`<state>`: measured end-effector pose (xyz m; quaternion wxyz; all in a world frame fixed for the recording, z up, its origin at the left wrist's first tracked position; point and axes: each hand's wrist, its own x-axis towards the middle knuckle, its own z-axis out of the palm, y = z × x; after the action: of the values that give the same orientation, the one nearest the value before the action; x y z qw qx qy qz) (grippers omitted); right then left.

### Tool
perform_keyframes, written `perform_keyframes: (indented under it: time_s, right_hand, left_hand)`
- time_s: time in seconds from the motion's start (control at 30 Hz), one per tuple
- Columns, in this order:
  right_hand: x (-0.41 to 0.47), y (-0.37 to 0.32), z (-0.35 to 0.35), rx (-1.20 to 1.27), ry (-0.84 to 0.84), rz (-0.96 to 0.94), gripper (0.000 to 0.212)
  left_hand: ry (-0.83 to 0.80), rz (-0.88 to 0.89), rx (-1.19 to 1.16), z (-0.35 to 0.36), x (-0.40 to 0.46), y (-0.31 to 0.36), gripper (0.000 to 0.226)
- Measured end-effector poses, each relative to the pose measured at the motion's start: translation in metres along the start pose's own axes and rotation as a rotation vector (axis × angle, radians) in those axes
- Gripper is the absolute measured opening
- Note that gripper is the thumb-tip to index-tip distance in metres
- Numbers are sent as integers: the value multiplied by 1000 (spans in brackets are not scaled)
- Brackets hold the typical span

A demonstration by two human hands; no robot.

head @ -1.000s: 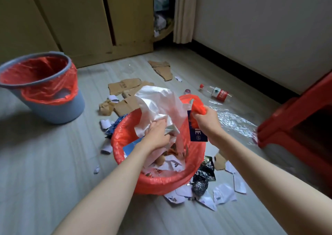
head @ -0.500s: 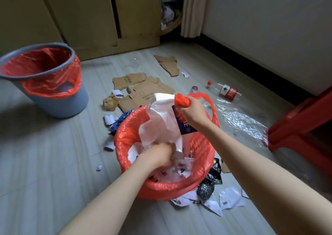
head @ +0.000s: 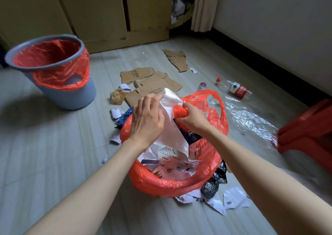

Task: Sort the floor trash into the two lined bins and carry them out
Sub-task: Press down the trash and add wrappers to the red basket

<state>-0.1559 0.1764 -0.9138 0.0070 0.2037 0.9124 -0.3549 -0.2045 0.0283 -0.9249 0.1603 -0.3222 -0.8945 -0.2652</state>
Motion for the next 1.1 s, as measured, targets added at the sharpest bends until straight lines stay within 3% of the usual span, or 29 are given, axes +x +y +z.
perform_keyframes:
  time_s: [0.2,0.27,0.33,0.43,0.57,0.7,0.77,0.93,1.1]
  right_hand:
    - [-14,26,19,-60,-112,-93,11]
    - [-17,32,14,-237,-209,-80,23]
    - [-21,36,8,-577,-278,-70,44]
    - [-26,34,8,-889,-193,-182,53]
    - [-28,37,6,-960,-184,-320,54]
    - [-28,36,-3,-954,-149,-486,46]
    - [-25,34,0,-928,-180,-533,51]
    - [-18,31,18,-970,-550,-238,106]
    - [-14,42,49,-1183,-695,-97,125]
  left_hand:
    - [-507,5,1,17,8,12,49]
    - [-598,-54,-18,27,-5,6,49]
    - [-734,-55,1,35,-20,1,53]
    - [-968,-48,100,37,-32,6,71]
    - [-1188,5,213,27,-27,8,99]
    - [-1255,42,291,34,-29,0,108]
    - [-1251,38,308,45,-33,1,108]
    - [-1320,45,352,72,-33,-9,106]
    - [-1351,39,346,86,-32,-20,108]
